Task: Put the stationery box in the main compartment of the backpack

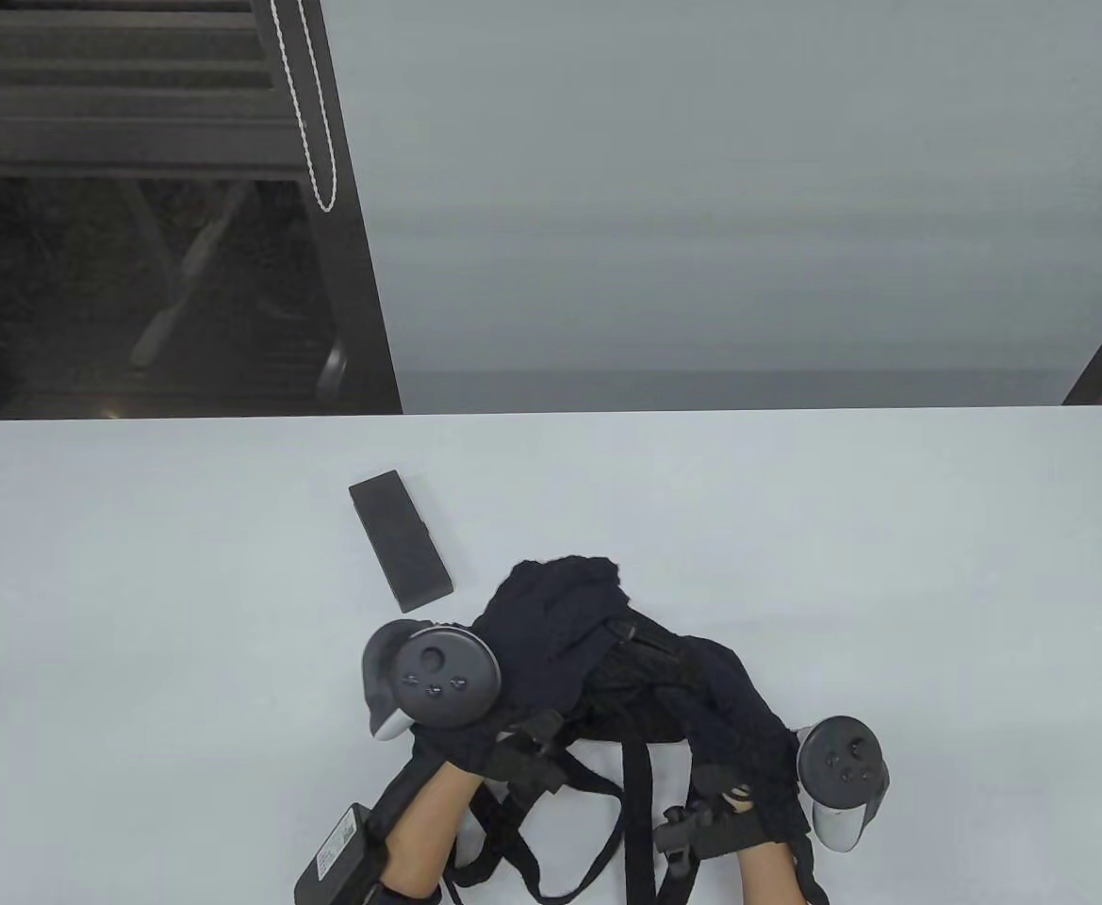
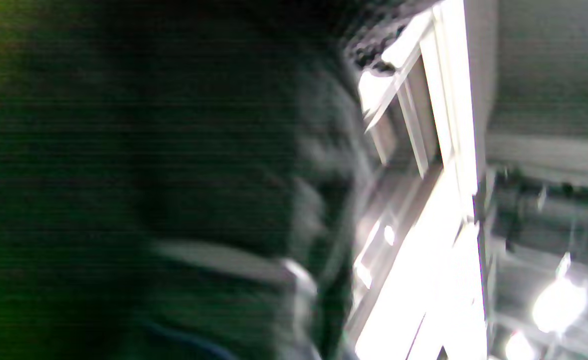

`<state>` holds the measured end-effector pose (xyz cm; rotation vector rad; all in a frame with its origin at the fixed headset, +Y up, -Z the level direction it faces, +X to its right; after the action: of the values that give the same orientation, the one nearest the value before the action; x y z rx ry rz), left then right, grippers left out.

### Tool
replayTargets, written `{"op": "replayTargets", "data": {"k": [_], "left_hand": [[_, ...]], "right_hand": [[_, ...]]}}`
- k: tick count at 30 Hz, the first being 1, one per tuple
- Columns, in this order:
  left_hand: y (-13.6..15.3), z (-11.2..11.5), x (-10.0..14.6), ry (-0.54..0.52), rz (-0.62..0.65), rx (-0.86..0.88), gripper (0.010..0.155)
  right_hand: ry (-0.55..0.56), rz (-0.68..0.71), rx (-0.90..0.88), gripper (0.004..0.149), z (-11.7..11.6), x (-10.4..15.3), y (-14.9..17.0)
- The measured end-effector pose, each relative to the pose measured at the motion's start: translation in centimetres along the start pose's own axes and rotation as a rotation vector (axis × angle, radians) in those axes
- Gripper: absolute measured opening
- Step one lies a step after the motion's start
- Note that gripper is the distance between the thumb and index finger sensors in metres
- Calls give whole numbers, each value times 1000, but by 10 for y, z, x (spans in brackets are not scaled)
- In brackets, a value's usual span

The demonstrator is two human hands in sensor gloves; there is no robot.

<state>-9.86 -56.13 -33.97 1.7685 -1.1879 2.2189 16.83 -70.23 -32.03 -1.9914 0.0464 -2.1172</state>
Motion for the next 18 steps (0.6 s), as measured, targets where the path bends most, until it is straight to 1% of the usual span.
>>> {"op": "replayTargets", "data": {"k": [1, 3, 5, 8, 10, 11, 13, 16, 18], "left_hand": [[7, -6, 1, 0, -26, 32, 41], [31, -23, 4, -35, -76, 155, 42], [53, -32, 8, -49, -132, 235, 42], [85, -36, 16, -82, -200, 307, 43], [107, -32, 21, -83, -241, 357, 43], [113, -30, 23, -84, -252, 371, 43], [131, -19, 26, -64, -297, 405, 44], [145, -4, 28, -24, -333, 424, 44], [153, 10, 29, 12, -350, 469, 44]], "right_hand": [[1, -6, -30, 41, 2, 0, 1], [-1, -23, -101, 41, 9, -2, 6], [-16, -31, -154, 41, 11, -3, 9], [-42, -37, -248, 41, 12, -4, 11], [-65, -37, -294, 41, 11, -5, 13], [-79, -40, -314, 41, 10, -5, 14], [-121, -25, -365, 40, 8, -6, 14], [-145, -17, -408, 40, 7, -7, 15], [-165, -8, -457, 40, 7, -7, 15]]}}
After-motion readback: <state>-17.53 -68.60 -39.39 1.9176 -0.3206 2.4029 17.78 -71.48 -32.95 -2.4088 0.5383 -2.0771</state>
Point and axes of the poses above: the tracker on the back of each hand, its own y axis roughly to the little-finger side, its own x axis roughly from the fingertips to the wrist, z = x × y, the point moved 4 cm from there along -x, roughly from the wrist to the fingertips, and after that the axes turned 10 degrees about -z, right-handed, at the moved point
